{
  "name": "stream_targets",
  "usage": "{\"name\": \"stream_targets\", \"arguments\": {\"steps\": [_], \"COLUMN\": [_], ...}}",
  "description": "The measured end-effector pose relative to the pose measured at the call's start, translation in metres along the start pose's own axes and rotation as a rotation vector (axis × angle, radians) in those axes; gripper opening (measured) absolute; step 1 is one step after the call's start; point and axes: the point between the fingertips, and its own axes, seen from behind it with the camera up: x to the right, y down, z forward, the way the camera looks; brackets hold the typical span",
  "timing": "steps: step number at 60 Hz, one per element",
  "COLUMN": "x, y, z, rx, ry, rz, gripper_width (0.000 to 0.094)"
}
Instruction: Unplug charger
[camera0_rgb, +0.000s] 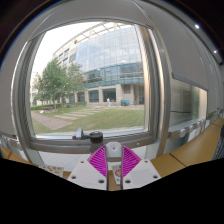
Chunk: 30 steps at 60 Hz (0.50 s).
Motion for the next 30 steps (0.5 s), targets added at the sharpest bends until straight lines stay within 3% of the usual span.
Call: {"name": "stream_targets", "arguments": {"steps": [14, 19, 30], "x": [0.011, 0.047, 0.072], "y": [0.154, 0.197, 0.244], "z": [0.054, 0.059, 0.064], "rx": [-0.249, -0.310, -0.387], "ry": [0.008, 0.006, -0.059], "rz": [0.055, 0.038, 0.047], "gripper_width": [0.0146, 0.0146, 0.0176]}}
